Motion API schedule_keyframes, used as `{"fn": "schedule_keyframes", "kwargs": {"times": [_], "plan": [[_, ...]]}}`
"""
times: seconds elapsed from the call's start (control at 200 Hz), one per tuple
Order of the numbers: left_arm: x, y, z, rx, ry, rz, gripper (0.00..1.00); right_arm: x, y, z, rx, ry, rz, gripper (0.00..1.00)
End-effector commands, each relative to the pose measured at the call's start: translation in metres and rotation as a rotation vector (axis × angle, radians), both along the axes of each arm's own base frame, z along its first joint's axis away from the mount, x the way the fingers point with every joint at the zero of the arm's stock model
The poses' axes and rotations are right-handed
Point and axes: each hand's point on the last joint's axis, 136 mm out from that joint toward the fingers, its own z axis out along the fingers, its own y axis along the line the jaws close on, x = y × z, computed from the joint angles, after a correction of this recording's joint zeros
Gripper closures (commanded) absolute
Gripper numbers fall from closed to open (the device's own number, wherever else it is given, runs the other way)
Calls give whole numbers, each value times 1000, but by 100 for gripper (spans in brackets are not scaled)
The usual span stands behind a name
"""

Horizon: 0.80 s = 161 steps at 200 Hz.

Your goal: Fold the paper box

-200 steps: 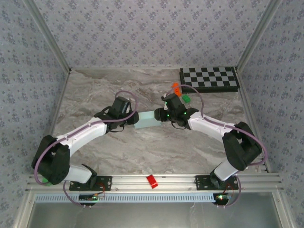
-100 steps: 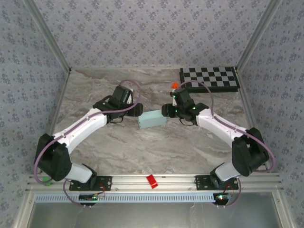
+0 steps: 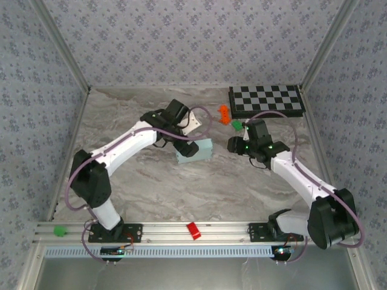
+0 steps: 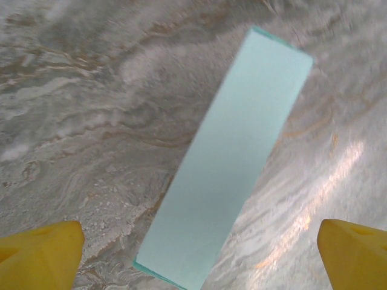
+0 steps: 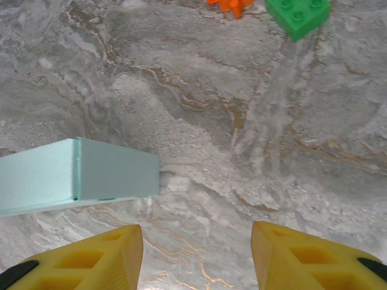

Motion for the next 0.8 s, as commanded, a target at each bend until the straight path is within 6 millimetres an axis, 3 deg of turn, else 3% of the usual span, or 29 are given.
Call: {"fn": "schedule_keyframes", "kwargs": {"times": [0.0, 0.26, 0.525, 0.635, 0.8], "plan": [[-15, -6, -6, 47, 68, -156, 2, -9, -7, -1, 15, 17, -9, 48], [-1, -22, -27, 77, 93, -189, 6, -11, -15, -4, 16, 21, -35, 48], [4, -27, -44, 101, 107, -194, 22, -13, -21, -10, 20, 36, -53, 48], [4, -28, -50, 114, 103, -209, 24, -12, -23, -12, 25, 38, -59, 48], [12, -28, -53, 135, 58, -197, 37, -12, -25, -13, 28, 39, -64, 48]]}}
